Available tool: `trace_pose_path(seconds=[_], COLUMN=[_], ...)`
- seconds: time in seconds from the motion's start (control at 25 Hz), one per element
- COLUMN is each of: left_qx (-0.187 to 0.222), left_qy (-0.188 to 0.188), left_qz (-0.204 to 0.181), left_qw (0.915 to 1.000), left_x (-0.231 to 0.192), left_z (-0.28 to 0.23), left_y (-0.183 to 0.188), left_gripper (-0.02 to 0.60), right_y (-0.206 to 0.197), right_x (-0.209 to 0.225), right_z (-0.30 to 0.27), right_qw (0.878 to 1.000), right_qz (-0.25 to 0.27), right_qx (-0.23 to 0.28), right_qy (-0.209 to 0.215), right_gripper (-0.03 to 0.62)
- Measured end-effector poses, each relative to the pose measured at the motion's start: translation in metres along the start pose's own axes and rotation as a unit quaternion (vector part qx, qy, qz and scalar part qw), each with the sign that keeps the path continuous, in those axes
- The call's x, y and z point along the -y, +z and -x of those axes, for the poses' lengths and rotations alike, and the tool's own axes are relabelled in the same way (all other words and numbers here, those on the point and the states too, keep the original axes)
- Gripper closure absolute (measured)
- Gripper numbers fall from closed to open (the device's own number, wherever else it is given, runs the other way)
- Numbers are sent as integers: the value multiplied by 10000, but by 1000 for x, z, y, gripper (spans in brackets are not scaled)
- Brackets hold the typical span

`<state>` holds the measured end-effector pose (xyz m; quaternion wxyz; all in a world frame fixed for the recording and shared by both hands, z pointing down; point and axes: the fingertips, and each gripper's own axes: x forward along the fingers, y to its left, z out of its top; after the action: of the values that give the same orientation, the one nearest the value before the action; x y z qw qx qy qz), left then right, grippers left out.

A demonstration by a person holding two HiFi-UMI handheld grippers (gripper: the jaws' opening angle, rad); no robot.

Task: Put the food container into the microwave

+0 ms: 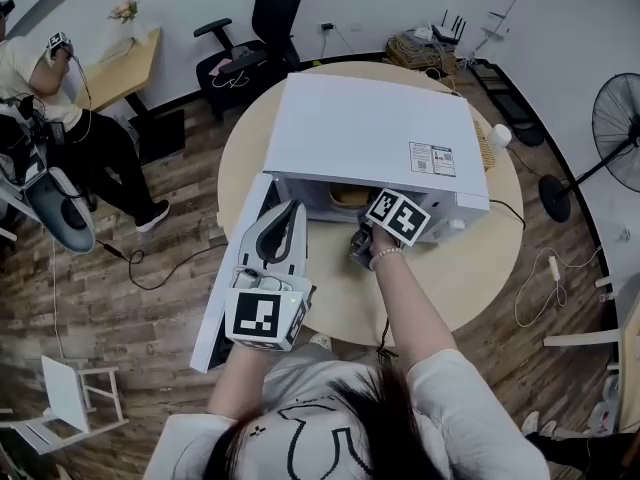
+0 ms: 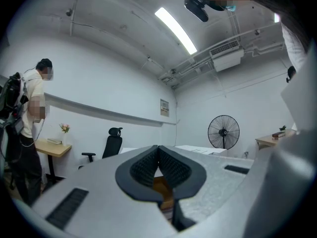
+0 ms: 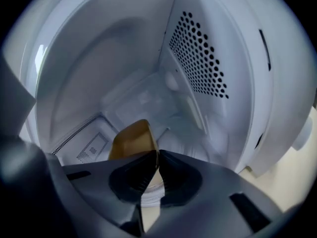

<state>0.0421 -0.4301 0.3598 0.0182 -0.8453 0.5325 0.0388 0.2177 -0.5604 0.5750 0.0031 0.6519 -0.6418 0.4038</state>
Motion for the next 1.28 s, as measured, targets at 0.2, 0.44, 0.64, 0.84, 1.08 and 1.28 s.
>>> trace_pose_path(seconds=[0.2,0.44,0.64,0.84,1.08,1.28], left_qx=[10,-15,-14,-26,-20,67], left_qy=[52,62,70,147,284,341], left_qz=[-53,-120,-169,-194,-165,-197], left_qw=[10000,9999,9998,9997,9995,9992], left_x=[-2,3,11,19,22,23], left_z=[2,7,15,30,47,59], left_y=[1,-2,1,8,23,33], left_gripper=[572,572,572,572,572,572], right_y=[3,8,10,13,16,21], right_x=[-3,-7,-16,-35,-56,-74], right_z=[-2,6,29,73,138,196], right_qw=[9996,9978,9959,9890,9754,9524], right_qz=[-42,6,157,471,1055,1862], right_qx=[237,519,558,646,700,1013], right_qy=[140,412,697,1242,1805,2191], right_gripper=[556,514,488,488,491,522])
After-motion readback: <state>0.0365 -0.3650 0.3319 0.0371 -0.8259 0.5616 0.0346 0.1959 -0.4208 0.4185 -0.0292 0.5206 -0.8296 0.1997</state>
